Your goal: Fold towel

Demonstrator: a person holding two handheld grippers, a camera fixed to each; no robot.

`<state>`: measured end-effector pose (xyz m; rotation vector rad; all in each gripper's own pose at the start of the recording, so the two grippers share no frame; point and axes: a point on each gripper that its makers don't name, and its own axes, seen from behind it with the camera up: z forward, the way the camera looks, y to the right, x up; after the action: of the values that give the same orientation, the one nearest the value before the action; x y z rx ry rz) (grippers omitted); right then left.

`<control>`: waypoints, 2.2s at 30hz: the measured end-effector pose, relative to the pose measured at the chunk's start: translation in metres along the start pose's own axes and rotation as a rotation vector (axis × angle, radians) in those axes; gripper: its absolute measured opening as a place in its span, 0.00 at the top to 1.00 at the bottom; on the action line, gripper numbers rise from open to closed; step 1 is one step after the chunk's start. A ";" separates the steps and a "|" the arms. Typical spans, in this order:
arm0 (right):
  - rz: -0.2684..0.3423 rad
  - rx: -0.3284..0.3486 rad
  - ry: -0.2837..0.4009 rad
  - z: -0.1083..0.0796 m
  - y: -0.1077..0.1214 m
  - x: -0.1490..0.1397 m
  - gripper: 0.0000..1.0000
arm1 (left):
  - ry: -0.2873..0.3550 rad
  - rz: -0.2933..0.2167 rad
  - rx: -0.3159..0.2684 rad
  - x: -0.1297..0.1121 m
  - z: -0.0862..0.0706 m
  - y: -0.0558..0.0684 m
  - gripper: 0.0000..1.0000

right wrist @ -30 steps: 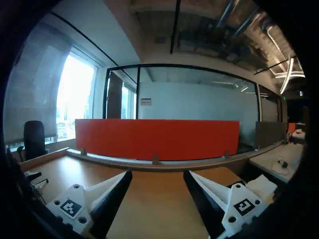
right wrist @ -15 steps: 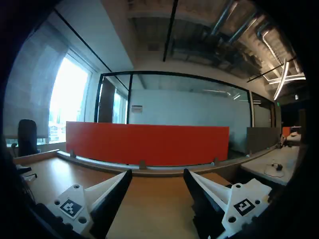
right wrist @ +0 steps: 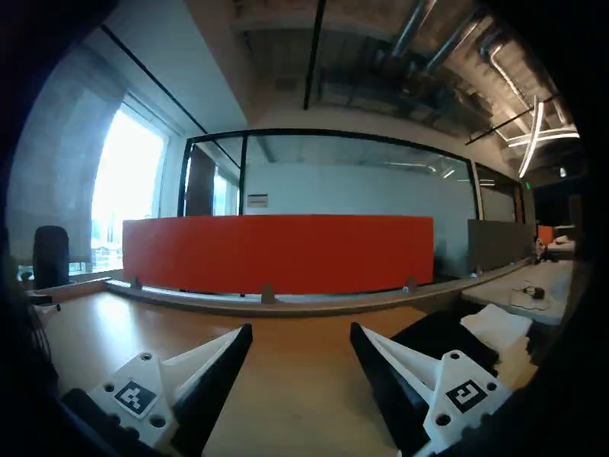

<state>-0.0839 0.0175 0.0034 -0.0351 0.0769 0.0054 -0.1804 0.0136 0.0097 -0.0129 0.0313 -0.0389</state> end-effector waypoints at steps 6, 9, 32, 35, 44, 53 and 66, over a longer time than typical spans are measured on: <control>0.001 0.017 0.002 0.002 -0.002 -0.018 0.01 | 0.000 0.000 0.000 0.000 0.000 0.000 0.06; 0.007 0.014 -0.006 0.004 -0.001 -0.028 0.01 | 0.000 0.000 0.000 0.000 0.000 0.000 0.06; 0.002 0.026 -0.075 0.008 -0.008 -0.068 0.00 | 0.000 0.000 0.000 0.000 -0.001 0.001 0.05; -0.004 0.029 -0.069 0.007 -0.010 -0.068 0.01 | 0.000 0.000 0.000 0.000 -0.001 0.001 0.05; -0.006 0.025 -0.050 0.003 -0.012 -0.063 0.01 | 0.000 0.000 0.000 0.000 0.000 0.001 0.05; -0.005 0.032 -0.048 0.002 -0.013 -0.062 0.01 | 0.000 0.000 0.000 0.000 -0.001 0.001 0.05; -0.004 0.030 -0.050 0.001 -0.013 -0.062 0.00 | 0.000 0.000 0.000 0.000 -0.001 0.001 0.05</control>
<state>-0.1452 0.0042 0.0098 -0.0053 0.0273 0.0007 -0.1804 0.0142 0.0089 -0.0129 0.0313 -0.0390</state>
